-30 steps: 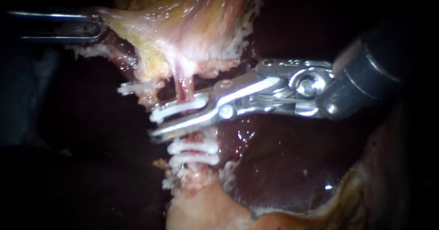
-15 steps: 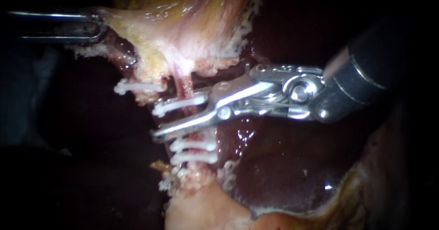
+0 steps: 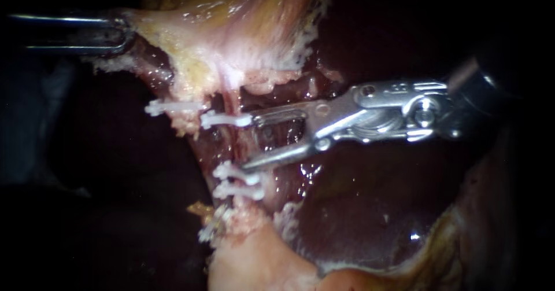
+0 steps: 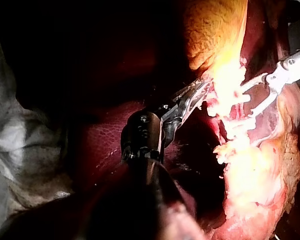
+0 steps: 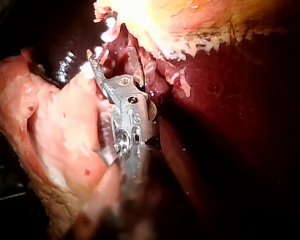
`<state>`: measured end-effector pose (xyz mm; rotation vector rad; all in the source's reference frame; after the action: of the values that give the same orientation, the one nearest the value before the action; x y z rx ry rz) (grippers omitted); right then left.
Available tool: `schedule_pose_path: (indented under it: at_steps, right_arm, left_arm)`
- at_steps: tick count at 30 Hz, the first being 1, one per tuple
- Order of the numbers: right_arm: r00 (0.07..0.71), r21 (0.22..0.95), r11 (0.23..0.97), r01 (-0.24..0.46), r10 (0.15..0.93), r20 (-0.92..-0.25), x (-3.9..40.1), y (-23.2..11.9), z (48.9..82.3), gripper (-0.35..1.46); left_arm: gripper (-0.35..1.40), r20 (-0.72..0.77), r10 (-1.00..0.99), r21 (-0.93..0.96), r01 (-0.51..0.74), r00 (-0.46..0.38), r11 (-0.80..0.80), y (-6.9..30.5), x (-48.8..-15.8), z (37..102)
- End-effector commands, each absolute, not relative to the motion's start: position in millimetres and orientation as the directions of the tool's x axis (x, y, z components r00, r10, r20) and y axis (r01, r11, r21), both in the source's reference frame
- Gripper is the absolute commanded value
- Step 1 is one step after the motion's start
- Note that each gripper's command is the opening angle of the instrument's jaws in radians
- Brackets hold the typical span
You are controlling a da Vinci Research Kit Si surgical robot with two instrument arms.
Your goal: Going back third clip right tube
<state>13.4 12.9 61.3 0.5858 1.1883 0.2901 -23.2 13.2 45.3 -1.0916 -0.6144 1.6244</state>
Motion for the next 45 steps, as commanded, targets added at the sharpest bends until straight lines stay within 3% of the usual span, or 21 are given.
schedule_pose_path:
  at_steps: [1,4,7,19,31,45]
  right_arm:
    - [0.359,0.561,0.823,0.088,0.500,-0.788,12.8,12.7,61.0,0.50]
    - [0.359,0.542,0.835,0.093,0.480,-0.801,11.0,12.1,60.4,0.50]
    - [0.358,0.532,0.835,0.141,0.458,-0.814,9.1,11.4,59.6,0.50]
    - [0.354,0.471,0.874,0.121,0.405,-0.843,3.5,11.1,57.1,0.50]
    - [0.355,0.463,0.879,0.116,0.399,-0.846,2.1,11.9,56.5,0.50]
    - [0.355,0.463,0.879,0.117,0.398,-0.846,2.0,11.9,56.5,0.50]
  left_arm:
    - [-0.35,-0.351,0.935,-0.818,-0.470,-0.048,-0.331,13.2,-23.2,45.3]
    - [-0.35,-0.351,0.935,-0.818,-0.471,-0.048,-0.331,13.2,-23.3,45.3]
    - [-0.35,-0.351,0.935,-0.818,-0.471,-0.048,-0.331,13.1,-23.2,45.3]
    - [-0.35,-0.351,0.935,-0.818,-0.471,-0.048,-0.331,13.1,-23.2,45.4]
    - [-0.35,-0.354,0.934,-0.816,-0.472,-0.047,-0.333,13.1,-23.6,45.9]
    - [-0.35,-0.373,0.926,-0.808,-0.474,-0.049,-0.350,11.6,-28.6,51.0]
